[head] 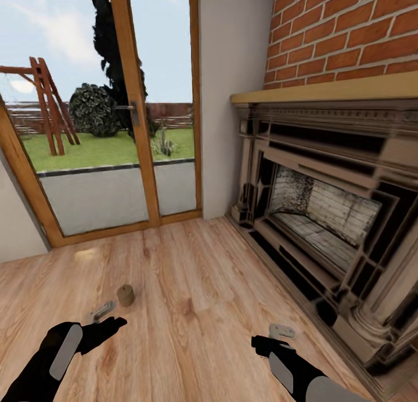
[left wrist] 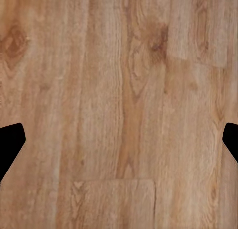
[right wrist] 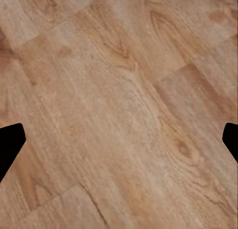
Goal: Place each of the two pumpkins and all three candles from the living room inside a cabinet in the living room (use any cabinet), then make sure every cabinet is closed, and position the cauldron so it is next to a table in the living room.
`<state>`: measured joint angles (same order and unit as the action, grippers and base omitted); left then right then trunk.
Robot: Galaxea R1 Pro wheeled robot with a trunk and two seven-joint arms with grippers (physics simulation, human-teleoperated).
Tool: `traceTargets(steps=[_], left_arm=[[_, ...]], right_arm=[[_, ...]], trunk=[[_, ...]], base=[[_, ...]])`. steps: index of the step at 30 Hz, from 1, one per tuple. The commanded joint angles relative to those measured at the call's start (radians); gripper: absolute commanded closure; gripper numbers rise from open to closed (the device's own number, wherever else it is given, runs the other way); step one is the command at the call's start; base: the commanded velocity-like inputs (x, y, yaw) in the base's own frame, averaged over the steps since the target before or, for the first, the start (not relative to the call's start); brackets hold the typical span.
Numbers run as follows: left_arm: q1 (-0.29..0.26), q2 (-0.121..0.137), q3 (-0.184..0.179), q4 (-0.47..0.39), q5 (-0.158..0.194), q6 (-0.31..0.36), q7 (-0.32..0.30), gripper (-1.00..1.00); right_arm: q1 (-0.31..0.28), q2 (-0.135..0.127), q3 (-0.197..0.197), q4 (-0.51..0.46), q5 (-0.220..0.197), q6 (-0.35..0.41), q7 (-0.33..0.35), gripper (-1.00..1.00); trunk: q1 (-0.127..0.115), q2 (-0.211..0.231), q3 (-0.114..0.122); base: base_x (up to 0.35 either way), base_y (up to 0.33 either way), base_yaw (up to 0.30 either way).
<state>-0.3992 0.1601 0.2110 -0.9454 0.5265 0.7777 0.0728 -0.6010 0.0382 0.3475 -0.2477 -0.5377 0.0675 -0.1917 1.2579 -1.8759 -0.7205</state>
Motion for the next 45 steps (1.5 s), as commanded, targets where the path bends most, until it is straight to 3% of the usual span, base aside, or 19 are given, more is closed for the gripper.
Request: traceTargets(steps=[1, 10, 45], left_arm=[[0.0, 0.0, 0.001, -0.001, 0.01, 0.005, 0.008, -1.0], [-0.001, -0.003, 0.001, -0.001, 0.008, 0.004, 0.007, -1.0], [-0.001, -0.007, 0.001, 0.002, 0.006, -0.001, 0.008, -1.0]], right_arm=[[0.0, 0.001, 0.008, -0.002, -0.005, 0.006, -0.008, -1.0], [0.0, 0.008, 0.008, -0.002, -0.005, 0.007, -0.007, -1.0], [0.001, 0.009, 0.01, -0.011, -0.004, 0.005, -0.006, -1.0]], trunk=[[0.001, 0.0, -0.001], [0.001, 0.0, -0.001], [0.001, 0.0, 0.005]], base=[[0.344, 0.0, 0.245], [0.344, 0.0, 0.245], [0.328, 0.026, 0.047]])
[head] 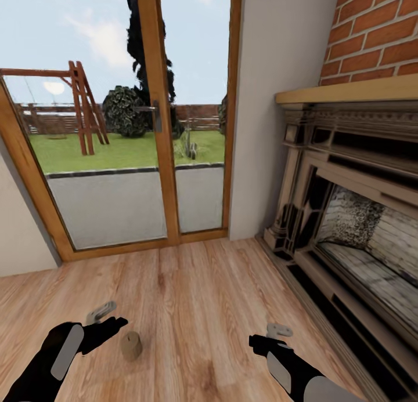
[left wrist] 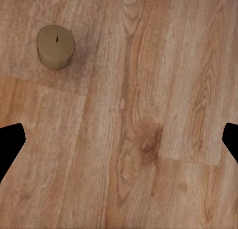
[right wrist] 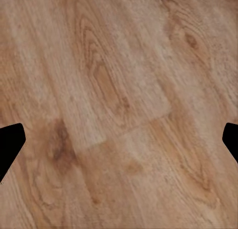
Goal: Place each of the two pumpkins and all three candles from the living room inside a cabinet in the living room (use any cabinet), then make sure every cabinet is closed, and position the cauldron so it is next to a table in the living room.
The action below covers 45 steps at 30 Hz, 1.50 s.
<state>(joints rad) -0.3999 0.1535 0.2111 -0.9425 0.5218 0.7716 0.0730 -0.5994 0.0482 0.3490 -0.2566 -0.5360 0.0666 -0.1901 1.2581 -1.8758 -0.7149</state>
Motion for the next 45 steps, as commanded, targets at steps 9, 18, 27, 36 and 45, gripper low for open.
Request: traceTargets(steps=[9, 18, 27, 36, 45], left_arm=[[0.0, 0.001, 0.001, -0.001, 0.01, 0.004, 0.008, -1.0], [0.0, 0.0, 0.001, -0.001, 0.009, 0.004, 0.007, -1.0], [0.0, 0.002, 0.001, -0.001, 0.009, 0.004, 0.007, -1.0], [0.0, 0.006, 0.001, -0.001, 0.015, 0.005, 0.007, -1.0], [0.0, 0.003, 0.002, -0.001, 0.011, 0.004, 0.007, -1.0]], right_arm=[[0.0, -0.001, 0.008, -0.003, -0.005, 0.006, -0.008, -1.0], [0.0, -0.001, 0.008, 0.0, -0.005, 0.006, -0.008, -1.0], [0.0, -0.001, 0.008, 0.0, -0.005, 0.006, -0.008, -1.0], [0.0, 0.001, 0.008, 0.001, -0.005, 0.005, -0.008, -1.0], [0.0, 0.001, 0.008, 0.002, -0.005, 0.004, -0.008, -1.0]], trunk=[[0.0, 0.0, -0.001], [0.0, 0.0, -0.001], [0.0, 0.0, -0.001], [0.0, 0.0, -0.001], [0.0, 0.0, -0.001]], base=[[0.194, 0.11, 0.01], [0.188, 0.014, 0.225], [0.263, 0.008, 0.04], [0.256, 0.174, 0.0], [0.271, 0.186, 0.0]])
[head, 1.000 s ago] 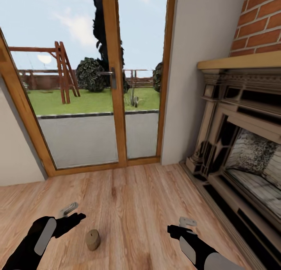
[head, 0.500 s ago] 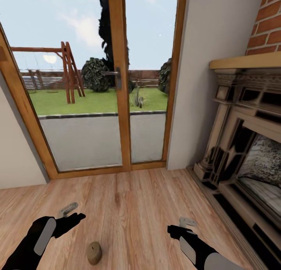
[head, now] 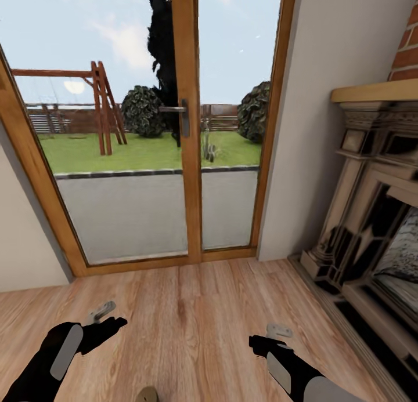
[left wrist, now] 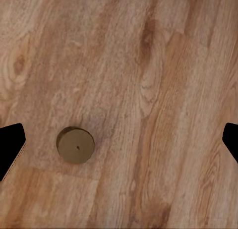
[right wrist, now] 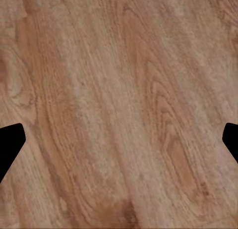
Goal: Place each of the two pumpkins and all three candles from the living room inside a cabinet in the living room (use any cabinet), then make sure every cabinet is closed, and position the cauldron so it is next to a table in the living room.
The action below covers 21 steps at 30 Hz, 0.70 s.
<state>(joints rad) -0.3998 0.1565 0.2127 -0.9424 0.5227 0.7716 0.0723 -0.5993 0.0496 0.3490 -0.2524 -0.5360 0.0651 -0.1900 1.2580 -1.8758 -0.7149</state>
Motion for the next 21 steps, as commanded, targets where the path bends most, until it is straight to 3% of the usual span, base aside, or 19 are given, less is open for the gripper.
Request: traceTargets(steps=[1, 8, 21], left_arm=[[0.0, 0.0, 0.001, -0.001, 0.01, 0.004, 0.008, -1.0], [-0.001, -0.001, 0.001, -0.001, 0.007, 0.004, 0.007, -1.0], [0.0, -0.002, 0.001, -0.01, 0.008, 0.004, 0.009, -1.0]], right_arm=[[0.0, -0.001, 0.008, -0.002, -0.005, 0.006, -0.008, -1.0], [0.0, -0.001, 0.008, -0.001, -0.005, 0.006, -0.008, -1.0], [0.0, -0.002, 0.008, -0.001, -0.005, 0.005, -0.008, -1.0]], trunk=[[0.0, 0.0, -0.001], [0.0, 0.0, -0.001], [0.004, -0.007, -0.004]], base=[[0.302, 0.124, 0.0], [0.213, 0.053, 0.0], [0.013, 0.001, 0.0]])
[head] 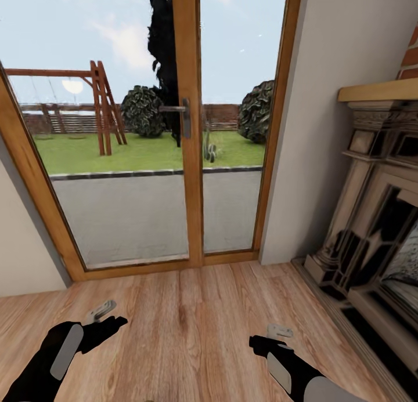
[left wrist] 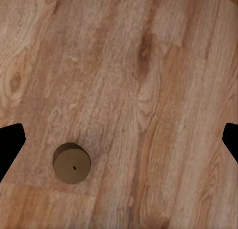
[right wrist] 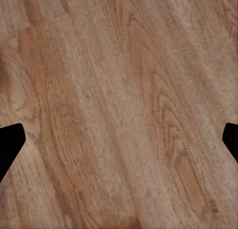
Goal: Place each of the two pumpkins and all three candles from the living room inside a cabinet in the living room (use any cabinet), then make sure every cabinet is closed, and position the cauldron so it is next to a table in the living room.
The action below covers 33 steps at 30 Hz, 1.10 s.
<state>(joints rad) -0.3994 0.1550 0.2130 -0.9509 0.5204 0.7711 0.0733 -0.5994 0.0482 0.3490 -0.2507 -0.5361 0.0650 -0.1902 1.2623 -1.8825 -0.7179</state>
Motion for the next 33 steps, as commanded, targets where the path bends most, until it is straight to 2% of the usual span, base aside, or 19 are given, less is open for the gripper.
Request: traceTargets(steps=[1, 10, 15, 18, 21, 23, 25, 30, 33], left_arm=[[-0.001, 0.0, 0.001, -0.001, 0.01, 0.005, 0.008, -1.0], [0.0, 0.008, 0.006, -0.008, 0.019, 0.008, 0.008, -1.0], [0.001, 0.001, 0.007, 0.006, 0.022, 0.006, 0.007, -1.0], [0.001, -0.007, 0.006, 0.064, 0.024, -0.004, 0.006, -1.0], [0.001, -0.013, 0.005, 0.162, 0.022, -0.058, 0.006, -1.0], [0.001, -0.015, 0.001, 0.264, 0.021, -0.163, 0.003, -1.0], [0.001, -0.017, -0.002, 0.333, 0.016, -0.224, -0.002, -1.0], [0.001, -0.016, -0.004, 0.369, 0.011, -0.253, -0.005, -1.0], [0.001, -0.014, -0.005, 0.372, 0.008, -0.256, -0.002, -1.0]], right_arm=[[0.0, -0.001, 0.008, -0.002, -0.005, 0.006, -0.008, -1.0], [0.0, -0.001, 0.008, -0.003, -0.005, 0.007, -0.008, -1.0], [0.0, -0.001, 0.008, -0.006, -0.007, 0.007, -0.006, -1.0], [0.0, -0.001, 0.008, -0.007, -0.007, 0.008, -0.006, -1.0], [0.0, -0.001, 0.008, -0.007, -0.007, 0.009, -0.006, -1.0], [0.0, -0.001, 0.008, -0.006, -0.007, 0.008, -0.006, -1.0], [0.0, -0.001, 0.008, -0.006, -0.007, 0.007, -0.007, -1.0], [0.0, 0.001, 0.008, -0.006, -0.007, 0.007, -0.006, -1.0], [0.0, 0.0, 0.008, -0.01, -0.007, 0.008, 0.018, -1.0]], trunk=[[0.004, -0.008, -0.004], [0.038, -0.071, -0.032], [0.057, -0.106, -0.048], [0.069, -0.127, -0.057], [0.08, -0.148, -0.067], [0.088, -0.162, -0.073], [0.096, -0.176, -0.079], [0.115, -0.211, -0.095], [0.126, -0.232, -0.104]], base=[[0.0, 0.0, 0.0], [0.0, 0.0, 0.0], [0.0, 0.0, 0.0], [0.0, 0.0, 0.0], [0.0, 0.0, 0.0], [0.0, 0.0, 0.0], [0.0, 0.0, 0.0], [0.0, 0.0, 0.0], [0.0, 0.0, 0.0]])
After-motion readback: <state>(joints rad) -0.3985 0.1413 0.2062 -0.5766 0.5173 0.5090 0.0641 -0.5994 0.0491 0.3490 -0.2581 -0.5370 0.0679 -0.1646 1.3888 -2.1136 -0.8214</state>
